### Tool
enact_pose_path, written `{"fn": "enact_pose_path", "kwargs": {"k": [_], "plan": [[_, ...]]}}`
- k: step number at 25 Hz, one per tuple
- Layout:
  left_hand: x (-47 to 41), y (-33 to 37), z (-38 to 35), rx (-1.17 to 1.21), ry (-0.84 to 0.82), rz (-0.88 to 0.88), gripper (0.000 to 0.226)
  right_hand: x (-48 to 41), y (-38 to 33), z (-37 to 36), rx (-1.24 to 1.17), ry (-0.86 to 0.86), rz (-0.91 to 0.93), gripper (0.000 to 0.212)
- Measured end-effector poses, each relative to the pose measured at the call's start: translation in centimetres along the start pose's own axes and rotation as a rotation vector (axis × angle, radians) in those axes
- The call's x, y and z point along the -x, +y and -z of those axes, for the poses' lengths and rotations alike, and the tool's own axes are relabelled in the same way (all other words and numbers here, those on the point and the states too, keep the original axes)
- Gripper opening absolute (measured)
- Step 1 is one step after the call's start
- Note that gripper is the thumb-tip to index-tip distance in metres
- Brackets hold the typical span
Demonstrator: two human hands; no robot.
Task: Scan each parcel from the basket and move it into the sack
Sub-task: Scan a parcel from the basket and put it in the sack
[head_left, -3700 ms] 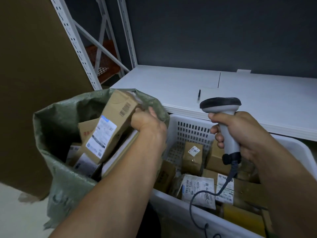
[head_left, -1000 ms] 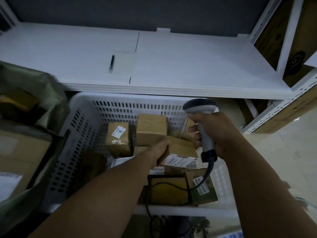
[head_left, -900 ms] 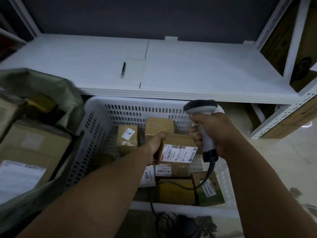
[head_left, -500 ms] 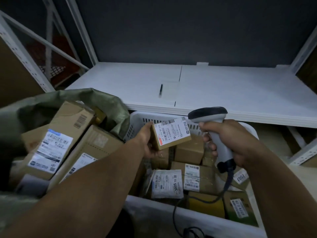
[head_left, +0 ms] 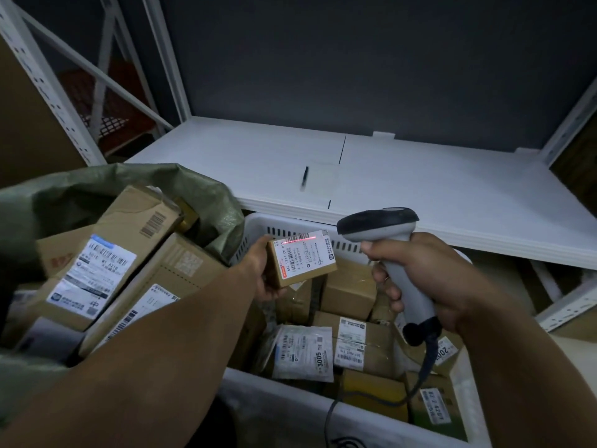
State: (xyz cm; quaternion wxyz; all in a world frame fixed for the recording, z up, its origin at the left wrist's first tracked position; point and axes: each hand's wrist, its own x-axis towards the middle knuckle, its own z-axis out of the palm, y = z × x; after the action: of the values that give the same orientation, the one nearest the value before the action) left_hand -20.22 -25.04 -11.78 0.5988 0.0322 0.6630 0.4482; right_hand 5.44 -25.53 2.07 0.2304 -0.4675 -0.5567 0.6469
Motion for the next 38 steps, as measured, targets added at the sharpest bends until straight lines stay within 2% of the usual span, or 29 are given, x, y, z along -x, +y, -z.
{"fn": "enact_pose_path", "kwargs": {"k": [4,11,14,21,38], "plan": [[0.2,0.0,-0.4,0.202,-0.044,-0.049,0.057,0.1,0.0,0.2,-0.002,0.007,0.002,0.014],[0.0,-0.4,-1.6,0.814,-0.21,-0.307,0.061,-0.1,-0.6,-0.9,-0.105,0.01,0.02,0.016],[-0.6,-0.2,-1.7,0.974,-0.223,-0.347,0.06,0.0,-0.9,-1.4,-0.139,-0.018,0.032,0.016],[-1.0,0.5,-2.1,1.072,-0.186,-0.393,0.064,-0.2,-1.3,-2.6,-0.113,-0.059,0.046,0.016],[0.3,1.1,-1.9,0.978,-0.144,-0.415,0.058,-0.6,-1.4,-2.9,-0.086,-0.043,0.057,0.019]]}}
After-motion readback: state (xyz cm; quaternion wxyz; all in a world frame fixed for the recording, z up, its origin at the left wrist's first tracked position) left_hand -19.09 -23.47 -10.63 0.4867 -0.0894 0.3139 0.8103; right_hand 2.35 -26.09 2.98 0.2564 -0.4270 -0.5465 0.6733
